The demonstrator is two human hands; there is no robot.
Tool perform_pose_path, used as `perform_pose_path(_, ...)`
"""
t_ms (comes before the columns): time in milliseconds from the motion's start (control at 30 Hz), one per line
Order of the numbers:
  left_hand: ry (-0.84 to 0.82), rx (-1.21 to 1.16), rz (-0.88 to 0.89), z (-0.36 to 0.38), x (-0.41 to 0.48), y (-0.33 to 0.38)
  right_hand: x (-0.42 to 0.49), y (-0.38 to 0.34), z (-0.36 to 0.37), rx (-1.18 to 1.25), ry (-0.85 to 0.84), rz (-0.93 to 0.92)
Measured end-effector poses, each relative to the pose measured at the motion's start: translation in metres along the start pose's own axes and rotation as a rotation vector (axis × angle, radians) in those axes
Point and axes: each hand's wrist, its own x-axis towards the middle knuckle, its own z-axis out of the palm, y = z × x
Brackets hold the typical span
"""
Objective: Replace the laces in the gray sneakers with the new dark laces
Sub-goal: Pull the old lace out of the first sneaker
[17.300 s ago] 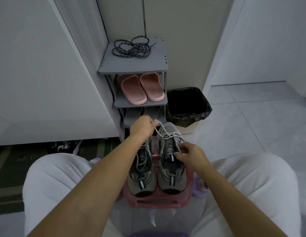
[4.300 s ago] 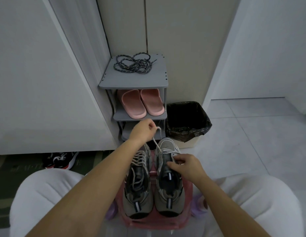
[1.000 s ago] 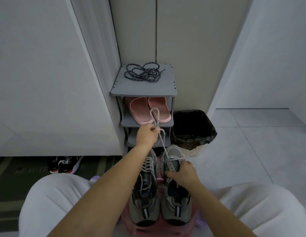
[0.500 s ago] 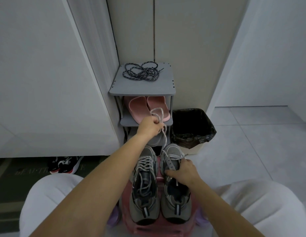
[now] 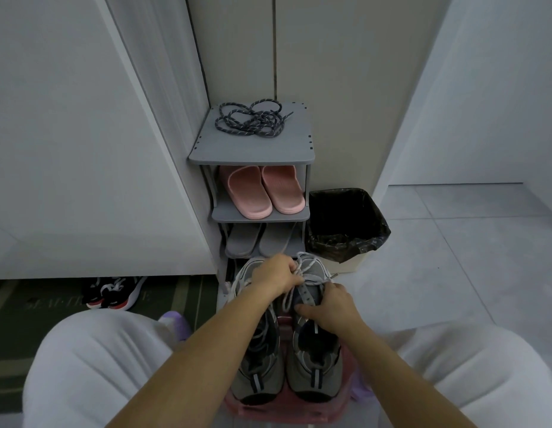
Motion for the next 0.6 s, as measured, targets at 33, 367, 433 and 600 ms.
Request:
perform_pose_path(33, -0.005, 0.031, -0.002, -0.001, 0.000, 0.001, 0.000, 0.001, 0.000, -0.003, 0.003, -0.005)
perform_pose_path(367, 0.078, 0.202, 0.040, 0.002, -0.004, -0.004, -0.002, 0.000, -0.001, -0.051, 0.015, -0.019)
perform_pose_path(433, 0.125, 0.189, 0.041, 0.002, -0.005, -0.003, -0.002, -0.001, -0.001, -0.050, 0.016, -0.019)
perform_pose_path(600, 0.254, 0.045, -0.017, -0.017, -0.001, -0.006, -0.004, -0.002, -0.002, -0.062, 0.005, -0.014)
